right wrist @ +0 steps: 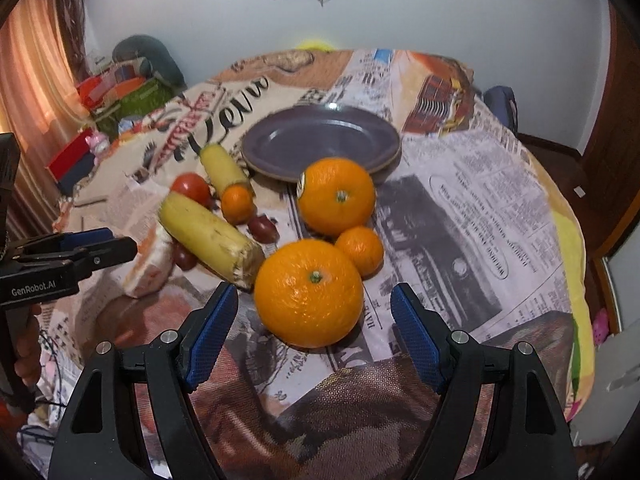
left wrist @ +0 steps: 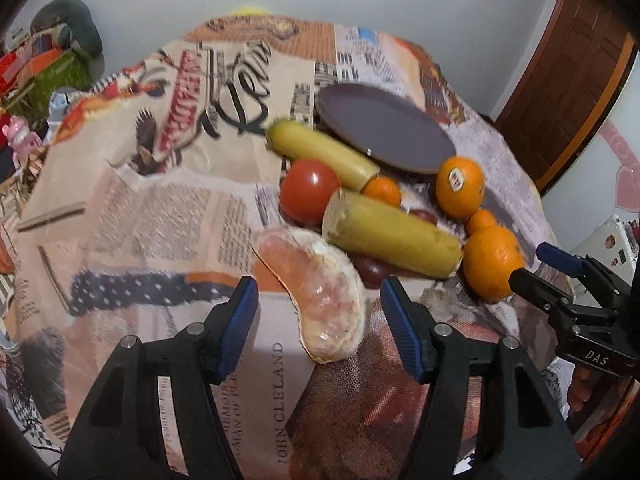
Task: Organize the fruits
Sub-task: 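Lower the left tool onto the peeled pomelo segment and close it while the right tool approaches a large orange, then close the right tool on the large orange while the left tool lifts the pomelo segment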
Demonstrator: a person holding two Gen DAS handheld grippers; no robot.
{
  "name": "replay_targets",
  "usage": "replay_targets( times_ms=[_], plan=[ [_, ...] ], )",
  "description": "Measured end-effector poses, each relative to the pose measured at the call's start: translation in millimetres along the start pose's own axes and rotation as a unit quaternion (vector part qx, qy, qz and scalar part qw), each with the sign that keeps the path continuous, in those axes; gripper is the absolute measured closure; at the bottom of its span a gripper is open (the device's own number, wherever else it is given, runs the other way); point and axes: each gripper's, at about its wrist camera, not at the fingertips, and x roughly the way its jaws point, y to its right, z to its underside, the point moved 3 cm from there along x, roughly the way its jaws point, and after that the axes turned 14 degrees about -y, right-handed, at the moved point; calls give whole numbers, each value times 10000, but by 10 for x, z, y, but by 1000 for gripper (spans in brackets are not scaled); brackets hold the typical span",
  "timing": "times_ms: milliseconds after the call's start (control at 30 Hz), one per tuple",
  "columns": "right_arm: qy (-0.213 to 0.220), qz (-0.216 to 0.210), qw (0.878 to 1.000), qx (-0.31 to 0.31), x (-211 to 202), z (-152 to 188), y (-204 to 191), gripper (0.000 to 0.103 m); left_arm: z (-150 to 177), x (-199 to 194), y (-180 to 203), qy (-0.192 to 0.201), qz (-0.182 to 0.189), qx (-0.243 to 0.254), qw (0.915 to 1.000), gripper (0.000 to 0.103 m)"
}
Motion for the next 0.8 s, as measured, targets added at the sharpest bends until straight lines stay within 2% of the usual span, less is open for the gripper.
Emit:
replay_targets(
  times_ms=[167, 300, 433, 500, 533, 633, 800],
  plan=[
    [-149, -54, 9999, -19, 127, 0, 6, 27, 19, 224, 20, -254, 59, 0, 9997, 40],
    [-289, -97, 9995, -32, 228, -5, 20, 27, -9, 290, 12, -159, -59, 52, 9998, 40],
    [-360, -218, 9991, 34, 290, 12, 32, 27, -50, 326, -17, -126, -13, 55, 9999, 40],
    [-411, -334, 9986, 69, 300, 11, 10, 32, -46, 320, -25, -111, 6, 32, 9999, 40],
    [-388, -320, 9987, 106, 292, 18, 5, 35, -37, 313, -30, -108, 24, 3, 9999, 42],
    [-358, -245, 9990, 84, 273, 33, -8, 37, -16, 285, -32, -116, 43, -37, 9999, 54],
    [-351, -218, 9991, 128, 239, 63, 5, 38, 84, 206, -91, -165, 140, -96, 9997, 59]
  ],
)
